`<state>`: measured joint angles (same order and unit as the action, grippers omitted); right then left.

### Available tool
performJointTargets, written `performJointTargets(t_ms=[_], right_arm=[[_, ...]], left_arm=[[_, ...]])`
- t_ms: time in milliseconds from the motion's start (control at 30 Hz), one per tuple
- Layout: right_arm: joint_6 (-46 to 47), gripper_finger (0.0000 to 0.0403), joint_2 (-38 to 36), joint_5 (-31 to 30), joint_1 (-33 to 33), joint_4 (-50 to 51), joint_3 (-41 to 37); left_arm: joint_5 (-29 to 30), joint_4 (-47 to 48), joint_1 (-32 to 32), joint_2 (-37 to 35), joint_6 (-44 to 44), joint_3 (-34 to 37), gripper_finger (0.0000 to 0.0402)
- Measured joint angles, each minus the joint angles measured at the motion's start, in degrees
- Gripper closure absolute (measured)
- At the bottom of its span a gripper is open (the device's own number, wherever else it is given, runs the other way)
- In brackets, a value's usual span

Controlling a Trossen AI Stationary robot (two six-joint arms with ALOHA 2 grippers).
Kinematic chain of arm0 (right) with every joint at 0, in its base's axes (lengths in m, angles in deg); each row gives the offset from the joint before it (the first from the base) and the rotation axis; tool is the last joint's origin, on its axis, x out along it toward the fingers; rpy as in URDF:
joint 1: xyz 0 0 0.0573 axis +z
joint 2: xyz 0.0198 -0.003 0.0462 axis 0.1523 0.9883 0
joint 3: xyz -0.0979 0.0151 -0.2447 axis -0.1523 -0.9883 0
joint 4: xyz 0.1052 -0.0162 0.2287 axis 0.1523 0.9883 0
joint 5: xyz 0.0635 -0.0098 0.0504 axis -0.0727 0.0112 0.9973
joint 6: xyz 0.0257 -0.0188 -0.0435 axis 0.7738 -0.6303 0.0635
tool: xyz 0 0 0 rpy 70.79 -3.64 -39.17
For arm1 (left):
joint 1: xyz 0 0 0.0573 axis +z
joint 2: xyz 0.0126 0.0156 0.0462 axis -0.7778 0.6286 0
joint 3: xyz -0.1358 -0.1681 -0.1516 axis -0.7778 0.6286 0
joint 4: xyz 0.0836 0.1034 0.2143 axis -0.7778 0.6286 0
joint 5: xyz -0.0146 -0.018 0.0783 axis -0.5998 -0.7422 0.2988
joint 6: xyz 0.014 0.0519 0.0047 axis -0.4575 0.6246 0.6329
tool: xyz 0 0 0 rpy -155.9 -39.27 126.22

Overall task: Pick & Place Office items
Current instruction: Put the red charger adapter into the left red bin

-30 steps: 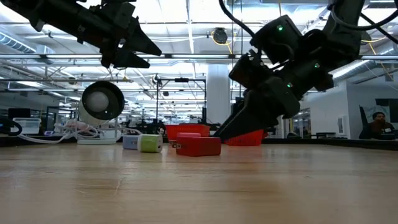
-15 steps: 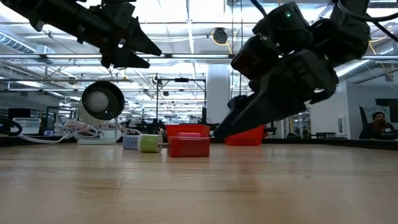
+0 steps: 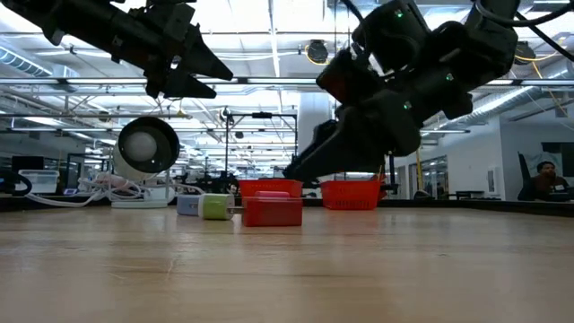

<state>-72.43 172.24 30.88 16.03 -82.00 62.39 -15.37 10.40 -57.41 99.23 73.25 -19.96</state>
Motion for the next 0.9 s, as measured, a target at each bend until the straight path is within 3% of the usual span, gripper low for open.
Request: performJointTargets(t_ms=[233,600,900], right_arm=[[-1.73,0.0067,0.03,1.01,-0.09,0.24,0.64],[-1.88,0.0080,7.44,2.64,-0.07,-2.59,2.74],[-1.09,0.0081,9.07,2.68,-0.07,-2.29,3.33]], left_arm=[[0.00,-0.04,0.00,0.00,0.02,0.00,0.0053],[-0.02,-0.07,0.01,0.00,-0.01,0.00,0.0053],[-0.04,0.09,0.00,0.02,-0.04,-0.02,0.0053]])
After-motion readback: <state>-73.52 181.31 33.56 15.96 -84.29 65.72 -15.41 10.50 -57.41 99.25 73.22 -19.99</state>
